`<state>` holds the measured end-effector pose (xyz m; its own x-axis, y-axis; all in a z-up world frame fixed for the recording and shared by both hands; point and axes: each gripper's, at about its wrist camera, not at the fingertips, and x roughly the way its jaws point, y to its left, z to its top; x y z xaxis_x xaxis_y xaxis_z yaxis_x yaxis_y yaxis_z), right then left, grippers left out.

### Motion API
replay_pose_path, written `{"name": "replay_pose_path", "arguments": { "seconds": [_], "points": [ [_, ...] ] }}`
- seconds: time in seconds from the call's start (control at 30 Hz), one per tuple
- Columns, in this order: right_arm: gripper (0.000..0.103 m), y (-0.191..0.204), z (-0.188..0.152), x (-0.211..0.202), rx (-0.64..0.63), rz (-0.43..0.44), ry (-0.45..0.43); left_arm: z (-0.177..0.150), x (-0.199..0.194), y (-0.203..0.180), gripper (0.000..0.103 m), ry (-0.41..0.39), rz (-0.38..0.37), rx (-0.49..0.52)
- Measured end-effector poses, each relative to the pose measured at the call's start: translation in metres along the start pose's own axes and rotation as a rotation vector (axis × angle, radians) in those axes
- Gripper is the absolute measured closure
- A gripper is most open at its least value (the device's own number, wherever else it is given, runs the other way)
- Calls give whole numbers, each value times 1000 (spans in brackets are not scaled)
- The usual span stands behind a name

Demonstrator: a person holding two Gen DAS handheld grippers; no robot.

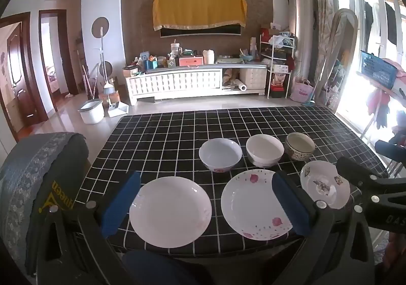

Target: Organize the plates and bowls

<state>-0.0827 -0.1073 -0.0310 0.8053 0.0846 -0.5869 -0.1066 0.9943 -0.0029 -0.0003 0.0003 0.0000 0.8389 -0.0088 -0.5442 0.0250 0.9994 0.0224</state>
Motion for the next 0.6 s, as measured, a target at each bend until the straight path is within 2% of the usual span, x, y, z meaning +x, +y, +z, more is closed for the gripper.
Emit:
{"name": "replay_pose_path", "arguments": {
  "seconds": [0.23,0.6],
  "points": [
    [0,-1,-1,0,8,16,2,-3,-11,-3,1,-4,2,7],
    [0,-3,-3,0,7,12,10,-1,-1,-5,1,6,-4,13]
  ]
}}
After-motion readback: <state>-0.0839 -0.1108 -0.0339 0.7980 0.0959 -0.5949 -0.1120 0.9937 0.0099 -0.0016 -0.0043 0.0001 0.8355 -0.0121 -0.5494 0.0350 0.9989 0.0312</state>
